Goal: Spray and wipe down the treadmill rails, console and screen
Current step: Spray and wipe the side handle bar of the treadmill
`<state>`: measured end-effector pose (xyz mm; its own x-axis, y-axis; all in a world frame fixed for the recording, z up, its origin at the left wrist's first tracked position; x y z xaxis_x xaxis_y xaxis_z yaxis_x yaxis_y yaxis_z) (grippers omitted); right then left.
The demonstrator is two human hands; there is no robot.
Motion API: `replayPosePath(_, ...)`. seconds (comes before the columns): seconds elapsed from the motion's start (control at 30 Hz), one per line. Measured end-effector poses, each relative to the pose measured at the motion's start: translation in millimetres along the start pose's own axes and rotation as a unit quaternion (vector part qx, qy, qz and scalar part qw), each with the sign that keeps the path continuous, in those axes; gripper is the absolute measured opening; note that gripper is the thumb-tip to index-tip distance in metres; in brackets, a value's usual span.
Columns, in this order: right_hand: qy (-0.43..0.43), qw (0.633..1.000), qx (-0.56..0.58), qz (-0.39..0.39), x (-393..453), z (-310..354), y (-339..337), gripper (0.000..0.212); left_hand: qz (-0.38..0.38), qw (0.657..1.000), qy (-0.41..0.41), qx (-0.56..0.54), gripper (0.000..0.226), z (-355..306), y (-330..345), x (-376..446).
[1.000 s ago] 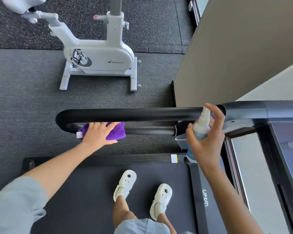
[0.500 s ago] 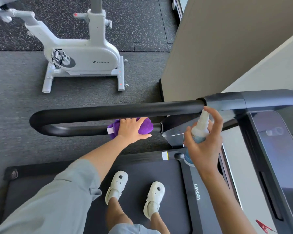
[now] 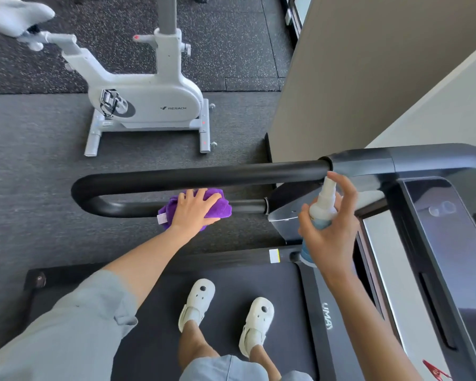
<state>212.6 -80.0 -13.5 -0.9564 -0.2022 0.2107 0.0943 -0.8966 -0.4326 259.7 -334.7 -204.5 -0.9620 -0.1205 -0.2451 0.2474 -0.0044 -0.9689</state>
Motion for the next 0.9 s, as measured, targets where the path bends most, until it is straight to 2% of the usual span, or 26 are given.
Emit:
replayPosePath(0.1, -0.029, 1.000, 0.011, 0.002, 6, 17, 6, 0.062, -0.038, 0.997, -0.008, -0.066, 0.061, 0, -29, -18)
replayPosePath(0.17, -0.044, 0.999, 0.005, 0.007, 10, 27, 10, 0.062, -0.064, 0.990, 0.022, -0.127, 0.061, -13, -55, -31)
replayPosePath(0.3, -0.046, 0.999, 0.007, -0.010, 13, 39, -2, 0.061, -0.098, 0.976, 0.099, -0.168, 0.058, -51, -110, -58)
replayPosePath(0.5, -0.025, 0.998, -0.022, -0.050, 18, 34, -48, 0.058, -0.237, 0.938, 0.084, -0.238, 0.060, -66, -210, -72)
replayPosePath(0.6, 0.014, 0.993, -0.075, -0.094, 17, 19, -75, 0.062, -0.250, 0.921, 0.086, -0.286, 0.060, -77, -247, -56)
replayPosePath(0.73, 0.095, 0.973, -0.138, -0.161, 12, 0, -118, 0.064, -0.236, 0.916, 0.120, -0.303, 0.060, -110, -272, -30)
replayPosePath(0.9, 0.140, 0.947, -0.223, -0.182, 16, -11, -148, 0.064, -0.226, 0.910, 0.144, -0.315, 0.060, -137, -276, -9)
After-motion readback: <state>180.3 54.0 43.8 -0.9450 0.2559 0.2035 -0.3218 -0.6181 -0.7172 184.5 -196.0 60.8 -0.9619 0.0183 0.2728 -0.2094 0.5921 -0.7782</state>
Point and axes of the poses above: each hand's wrist, its own x-axis towards the middle knuckle, its own y-axis out of the palm, z = x × y, the point moved 10 cm from there along x, towards the middle knuckle, and after that the axes turned 3 degrees about y, right-handed, at the moved point
